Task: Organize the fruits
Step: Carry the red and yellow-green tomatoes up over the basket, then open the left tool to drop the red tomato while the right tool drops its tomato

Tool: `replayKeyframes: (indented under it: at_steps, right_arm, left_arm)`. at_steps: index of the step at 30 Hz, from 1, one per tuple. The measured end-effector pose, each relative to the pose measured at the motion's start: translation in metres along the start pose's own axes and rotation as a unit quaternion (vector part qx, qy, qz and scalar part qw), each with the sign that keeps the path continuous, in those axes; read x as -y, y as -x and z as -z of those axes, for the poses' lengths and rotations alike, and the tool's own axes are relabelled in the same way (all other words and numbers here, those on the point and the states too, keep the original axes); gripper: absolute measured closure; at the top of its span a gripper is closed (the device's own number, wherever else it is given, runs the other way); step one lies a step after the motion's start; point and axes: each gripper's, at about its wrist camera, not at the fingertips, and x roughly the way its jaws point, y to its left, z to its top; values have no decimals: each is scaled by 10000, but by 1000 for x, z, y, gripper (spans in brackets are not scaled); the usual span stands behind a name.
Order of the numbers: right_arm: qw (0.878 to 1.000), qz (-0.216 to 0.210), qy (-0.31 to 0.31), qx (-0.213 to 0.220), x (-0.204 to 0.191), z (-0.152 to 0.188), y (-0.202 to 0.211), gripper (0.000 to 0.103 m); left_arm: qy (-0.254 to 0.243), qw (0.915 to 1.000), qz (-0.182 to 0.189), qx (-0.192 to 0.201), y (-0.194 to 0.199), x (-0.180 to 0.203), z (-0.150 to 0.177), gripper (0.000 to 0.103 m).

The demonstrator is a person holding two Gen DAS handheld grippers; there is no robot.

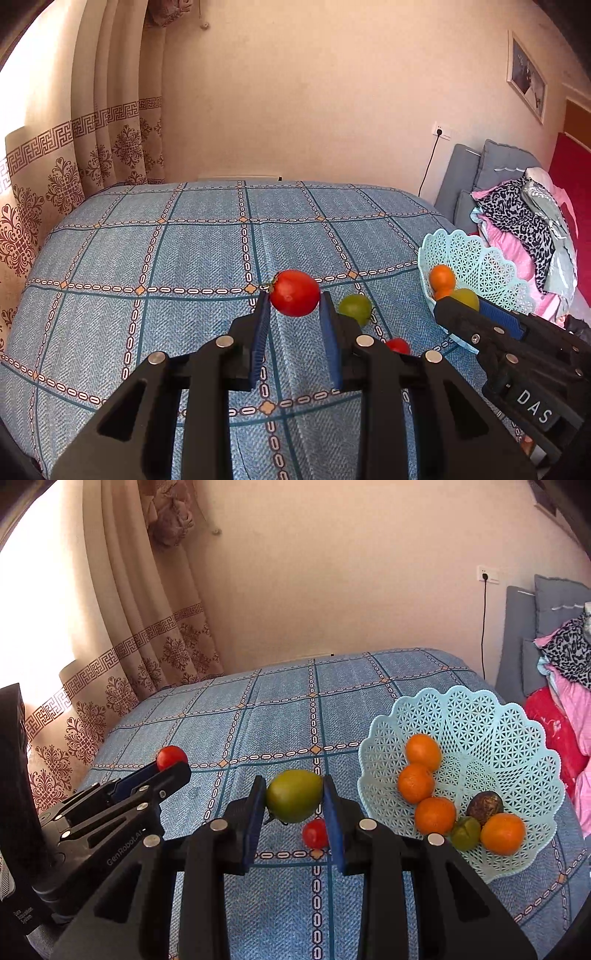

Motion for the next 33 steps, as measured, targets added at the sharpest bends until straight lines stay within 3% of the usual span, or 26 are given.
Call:
replayKeyframes:
  at_steps: [14, 26, 33]
  right_arm:
    - [9983, 319, -467, 106, 60, 12, 25, 72]
    - [9924, 771, -941, 181, 132, 19, 44, 72]
    - [9908, 964, -920, 249, 151, 19, 45, 72]
  left_arm:
    - [-587, 9981, 189, -4, 5, 43, 9, 75]
    - [-759, 9948, 647, -229, -2, 66, 17, 75]
    - [-821, 9926, 816, -375, -9, 80, 15, 75]
